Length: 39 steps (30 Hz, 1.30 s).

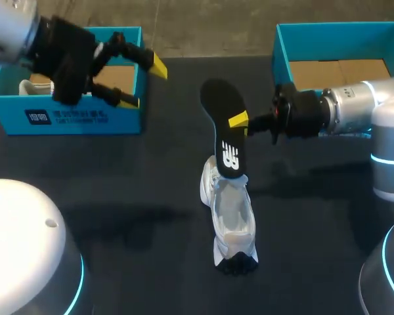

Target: Take the shoe out of the shoebox, open the shoe tongue, remove and reinsert the insole, then place the shoe into the shoebox

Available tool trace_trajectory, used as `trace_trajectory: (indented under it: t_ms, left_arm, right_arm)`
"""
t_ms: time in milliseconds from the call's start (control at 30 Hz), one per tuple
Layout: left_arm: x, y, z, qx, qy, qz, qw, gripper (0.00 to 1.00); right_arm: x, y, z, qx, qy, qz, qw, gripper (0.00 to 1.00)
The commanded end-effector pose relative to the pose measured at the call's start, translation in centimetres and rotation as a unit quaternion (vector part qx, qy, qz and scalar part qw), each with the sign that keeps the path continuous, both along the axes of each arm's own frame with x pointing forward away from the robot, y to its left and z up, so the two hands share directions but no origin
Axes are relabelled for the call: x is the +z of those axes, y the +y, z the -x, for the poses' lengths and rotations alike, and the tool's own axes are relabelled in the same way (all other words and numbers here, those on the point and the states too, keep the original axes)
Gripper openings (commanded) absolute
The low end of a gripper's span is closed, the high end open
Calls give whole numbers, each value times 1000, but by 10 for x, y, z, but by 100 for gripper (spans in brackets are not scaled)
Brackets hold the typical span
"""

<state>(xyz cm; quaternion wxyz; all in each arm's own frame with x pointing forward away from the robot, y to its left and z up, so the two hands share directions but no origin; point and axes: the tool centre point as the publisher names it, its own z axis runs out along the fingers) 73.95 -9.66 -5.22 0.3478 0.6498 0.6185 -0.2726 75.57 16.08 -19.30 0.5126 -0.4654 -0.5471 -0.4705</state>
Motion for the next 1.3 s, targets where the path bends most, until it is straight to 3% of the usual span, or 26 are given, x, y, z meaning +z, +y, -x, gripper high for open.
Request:
trace_trajectory:
  t_ms: [33,233,300,433,767,933,1300]
  left_arm:
    - [20,-7,-34,-18,53,-98,994,100]
    - [20,-14,-43,-34,100,-176,979,100]
    - [19,-16,-45,-39,100,-226,968,100]
    - [19,-16,-45,-39,100,-226,968,100]
    - [19,-20,-48,-50,111,-225,967,100]
    - [24,-38,-63,-51,120,-284,950,100]
    - [23,-63,-76,-48,108,-395,911,100]
  right_arm:
    - [-6,0,0,6,-2,2,1000,0]
    - [-10,1,6,6,-12,10,1000,0]
    - [-11,1,8,-1,-5,12,1000,0]
    - [-10,0,11,-18,9,29,999,0]
    - [-14,1,19,-21,0,53,998,0]
    - [-14,1,19,-21,0,53,998,0]
    - [-14,1,19,-21,0,53,998,0]
